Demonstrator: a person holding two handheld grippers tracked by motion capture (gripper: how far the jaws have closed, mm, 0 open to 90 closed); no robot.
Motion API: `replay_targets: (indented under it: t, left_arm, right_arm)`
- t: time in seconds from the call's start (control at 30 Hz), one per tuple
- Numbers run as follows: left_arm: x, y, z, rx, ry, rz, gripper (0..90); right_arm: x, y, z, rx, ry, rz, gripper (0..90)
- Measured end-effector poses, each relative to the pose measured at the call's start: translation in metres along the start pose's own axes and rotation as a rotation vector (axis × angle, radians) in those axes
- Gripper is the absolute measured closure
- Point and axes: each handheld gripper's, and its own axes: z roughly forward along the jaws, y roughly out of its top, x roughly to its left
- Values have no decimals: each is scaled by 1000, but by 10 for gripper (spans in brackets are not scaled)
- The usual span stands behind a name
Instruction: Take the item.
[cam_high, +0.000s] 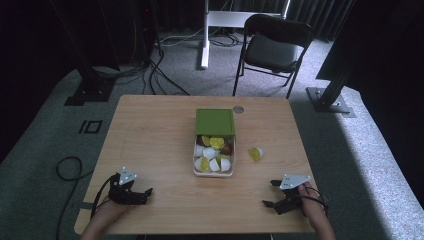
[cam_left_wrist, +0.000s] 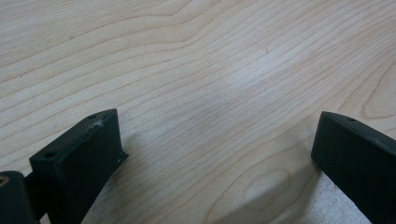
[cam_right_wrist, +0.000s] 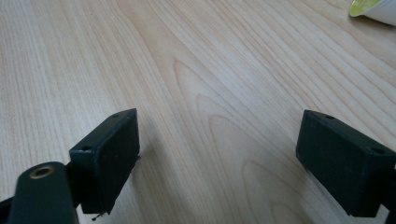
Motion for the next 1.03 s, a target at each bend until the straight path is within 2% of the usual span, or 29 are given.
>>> replay_targets:
  t: [0.1,0.23,0.37,0.6,0.67,0.8,1.03]
  left_arm:
    - [0,0,0,0,0,0,29]
    - [0,0,0,0,0,-1,28]
    - [0,0,0,0,0,-1,28]
    - [0,0,0,0,0,-1,28]
    - [0,0,0,0,0,0,28]
    - [0,0,0,0,0,0,28]
    - [0,0,0,0,0,0,28]
  right_arm:
    - [0,-1,-1,-5,0,0,132]
    - [3,-2,-1,5,-1,-40,130]
    - [6,-3,-2,5,0,-52,128]
    - [10,-4,-3,-10,-34,-83,118]
    - [9,-4,-3,-8,-30,-80,118]
    - [5,-3,-1,10,-4,-40,109]
    - [5,-3,-1,8,-8,-45,109]
